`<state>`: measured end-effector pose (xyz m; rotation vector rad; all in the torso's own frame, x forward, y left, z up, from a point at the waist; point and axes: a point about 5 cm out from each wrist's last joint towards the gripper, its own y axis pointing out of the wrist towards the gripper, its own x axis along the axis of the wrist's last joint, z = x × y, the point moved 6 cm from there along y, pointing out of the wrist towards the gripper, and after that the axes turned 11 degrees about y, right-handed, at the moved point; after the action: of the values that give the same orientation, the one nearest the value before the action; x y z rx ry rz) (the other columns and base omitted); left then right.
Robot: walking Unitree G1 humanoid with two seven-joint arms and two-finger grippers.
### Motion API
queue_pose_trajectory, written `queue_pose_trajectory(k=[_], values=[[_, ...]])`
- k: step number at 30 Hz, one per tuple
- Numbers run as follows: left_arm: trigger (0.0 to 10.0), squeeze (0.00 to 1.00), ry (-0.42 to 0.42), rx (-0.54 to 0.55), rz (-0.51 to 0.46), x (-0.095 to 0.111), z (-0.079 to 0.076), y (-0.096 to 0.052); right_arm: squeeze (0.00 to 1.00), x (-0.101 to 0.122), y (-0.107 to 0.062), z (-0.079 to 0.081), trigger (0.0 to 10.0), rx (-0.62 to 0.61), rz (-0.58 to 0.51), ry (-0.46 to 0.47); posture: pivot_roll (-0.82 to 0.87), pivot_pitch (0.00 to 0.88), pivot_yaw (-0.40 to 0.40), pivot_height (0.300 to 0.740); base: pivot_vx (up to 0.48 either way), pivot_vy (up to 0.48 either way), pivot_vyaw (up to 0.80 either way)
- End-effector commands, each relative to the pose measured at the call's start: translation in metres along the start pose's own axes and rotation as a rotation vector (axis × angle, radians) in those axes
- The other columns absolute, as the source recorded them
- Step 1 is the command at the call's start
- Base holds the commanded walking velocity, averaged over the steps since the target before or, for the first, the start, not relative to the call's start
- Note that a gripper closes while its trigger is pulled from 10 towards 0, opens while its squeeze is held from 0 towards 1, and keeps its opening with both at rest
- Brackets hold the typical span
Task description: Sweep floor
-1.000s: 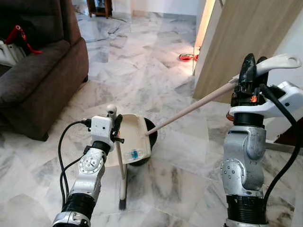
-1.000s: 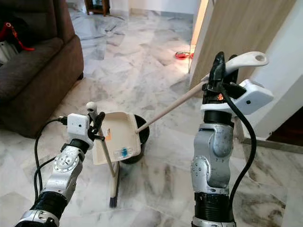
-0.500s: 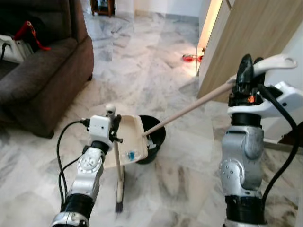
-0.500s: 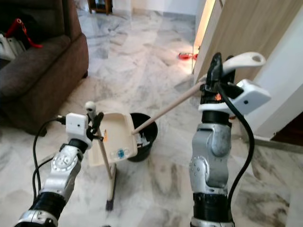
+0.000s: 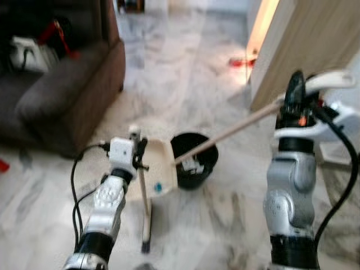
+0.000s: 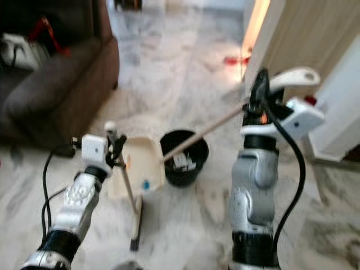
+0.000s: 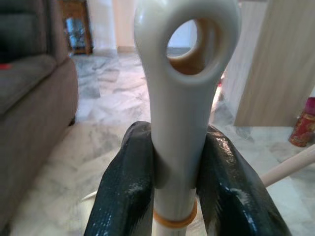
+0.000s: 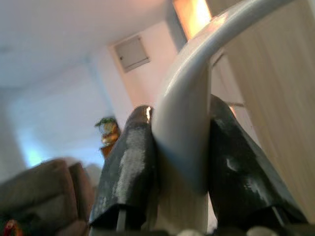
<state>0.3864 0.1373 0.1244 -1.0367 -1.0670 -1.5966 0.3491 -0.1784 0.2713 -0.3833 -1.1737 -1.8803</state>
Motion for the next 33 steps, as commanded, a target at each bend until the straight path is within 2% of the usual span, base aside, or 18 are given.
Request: queue_pose_trajectory(k=[1, 5, 20, 25, 33], values=[[10.0, 0.00, 0.014, 0.010, -0.055, 0.015, 0.005, 0.005, 0.00, 0.016, 0.004, 0.011, 10.0, 0.025, -0.065, 0.042, 0.10, 0.117, -0.044, 0.740, 0.000, 0.379, 0.00], [10.0, 0.00, 0.016, 0.014, -0.056, 0.016, 0.005, 0.005, 0.00, 0.015, 0.004, 0.010, 10.0, 0.019, -0.060, 0.043, 0.10, 0.118, -0.044, 0.740, 0.000, 0.363, 0.00], [10.0, 0.00, 0.022, 0.005, -0.073, 0.020, 0.003, 0.004, 0.00, 0.015, 0.004, 0.001, 10.0, -0.028, -0.066, 0.009, 0.10, 0.117, -0.043, 0.740, 0.000, 0.000, 0.00], [10.0, 0.00, 0.014, -0.015, -0.071, 0.020, -0.001, 0.003, 0.00, 0.022, 0.004, -0.004, 10.0, -0.052, -0.109, -0.023, 0.10, 0.115, -0.041, 0.740, 0.000, 0.000, 0.00], [10.0, 0.00, 0.008, -0.038, -0.061, 0.018, -0.006, 0.003, 0.00, 0.031, 0.004, -0.001, 10.0, -0.034, -0.161, -0.104, 0.11, 0.106, -0.040, 0.740, 0.000, 0.000, 0.00]])
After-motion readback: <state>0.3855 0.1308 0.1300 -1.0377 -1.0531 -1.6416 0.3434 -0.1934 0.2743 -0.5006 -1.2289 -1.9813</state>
